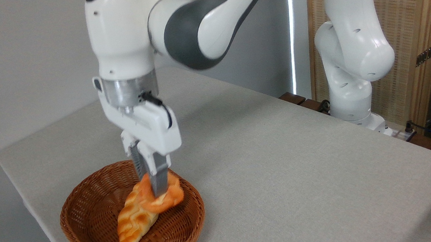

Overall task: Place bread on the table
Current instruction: 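Carry the bun out of the basket and lower it onto the table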

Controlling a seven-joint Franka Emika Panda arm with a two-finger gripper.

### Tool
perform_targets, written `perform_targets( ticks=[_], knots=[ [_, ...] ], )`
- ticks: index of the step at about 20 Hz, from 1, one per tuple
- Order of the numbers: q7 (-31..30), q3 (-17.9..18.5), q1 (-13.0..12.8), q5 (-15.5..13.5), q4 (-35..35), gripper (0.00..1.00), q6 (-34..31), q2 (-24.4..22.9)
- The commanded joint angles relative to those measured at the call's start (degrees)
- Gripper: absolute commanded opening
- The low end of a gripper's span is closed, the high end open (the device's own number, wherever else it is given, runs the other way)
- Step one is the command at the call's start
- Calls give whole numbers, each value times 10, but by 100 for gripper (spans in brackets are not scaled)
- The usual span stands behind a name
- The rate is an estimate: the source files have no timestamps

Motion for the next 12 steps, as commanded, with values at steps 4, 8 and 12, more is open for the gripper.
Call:
perform_targets(
  ticks=[4,8,12],
  knots=[
    [60,-1,1,-4,-5,25,-165,-72],
    [57,-2,-3,-4,-35,35,-210,-71],
    [59,-2,-3,-3,-59,78,-211,-56]
  ],
)
